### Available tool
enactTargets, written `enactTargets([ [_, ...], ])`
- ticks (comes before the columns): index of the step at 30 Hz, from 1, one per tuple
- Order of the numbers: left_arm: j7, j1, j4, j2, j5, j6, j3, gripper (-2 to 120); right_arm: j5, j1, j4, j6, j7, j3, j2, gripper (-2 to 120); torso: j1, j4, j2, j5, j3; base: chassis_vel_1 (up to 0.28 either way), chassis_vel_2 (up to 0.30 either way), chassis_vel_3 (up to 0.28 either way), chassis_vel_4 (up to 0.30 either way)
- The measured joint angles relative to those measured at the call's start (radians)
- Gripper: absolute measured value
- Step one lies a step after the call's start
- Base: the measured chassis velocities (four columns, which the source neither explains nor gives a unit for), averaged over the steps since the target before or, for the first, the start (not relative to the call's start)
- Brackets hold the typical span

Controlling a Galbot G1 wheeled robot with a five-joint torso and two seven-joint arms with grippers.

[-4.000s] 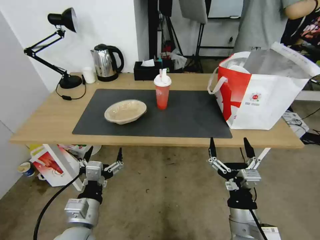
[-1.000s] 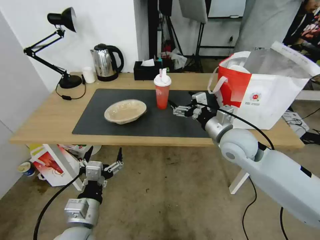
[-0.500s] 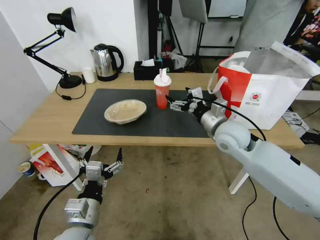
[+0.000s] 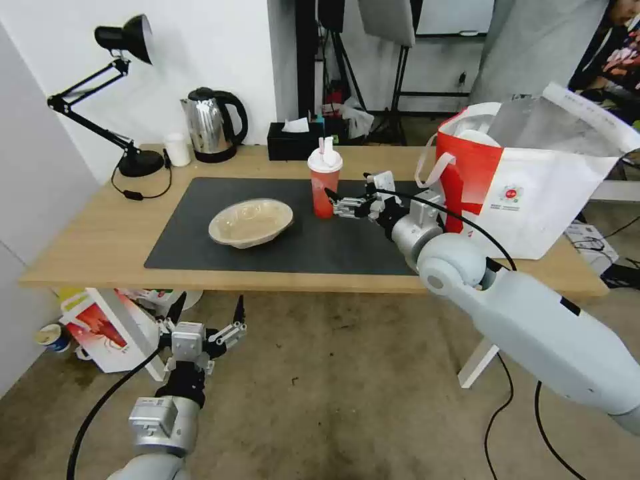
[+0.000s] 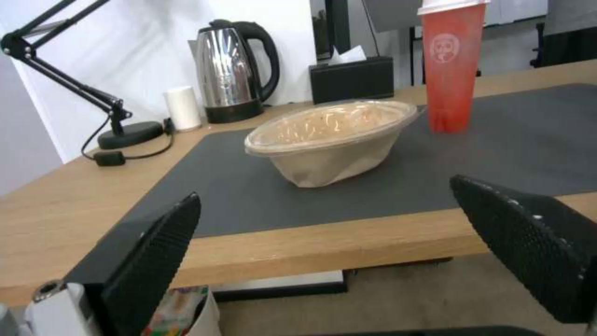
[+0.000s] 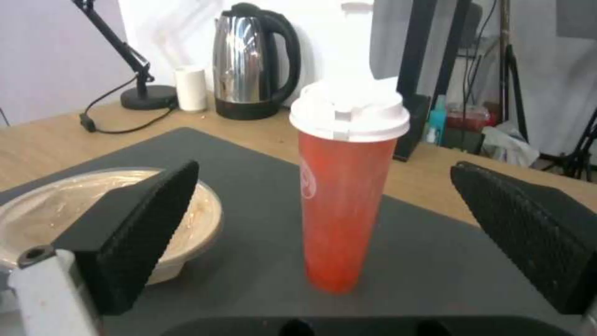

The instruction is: Pick up the trash from the table and place it into the takeout bag.

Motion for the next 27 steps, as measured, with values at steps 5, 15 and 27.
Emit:
enactTargets([
  [5,0.0,0.0,0.0,0.0,0.0,0.0,0.0,100,0.0,0.008,-0.026,0.0,-0.003,-0.016,0.015,100,0.0,-0.0001,0.0,-0.0001,0.0,0.0,0.0,0.0,0.0],
  [15,0.0,0.0,0.0,0.0,0.0,0.0,0.0,100,-0.005,0.045,-0.121,0.0,-0.014,-0.042,0.058,100,0.0,0.0,0.0,-0.0001,0.0,0.0,0.0,0.0,0.0],
  [27,0.0,0.0,0.0,0.0,0.0,0.0,0.0,100,-0.035,0.071,-0.234,0.011,-0.034,-0.067,0.125,100,0.0,0.0,0.0,0.0,0.0,0.0,0.0,0.0,0.0],
])
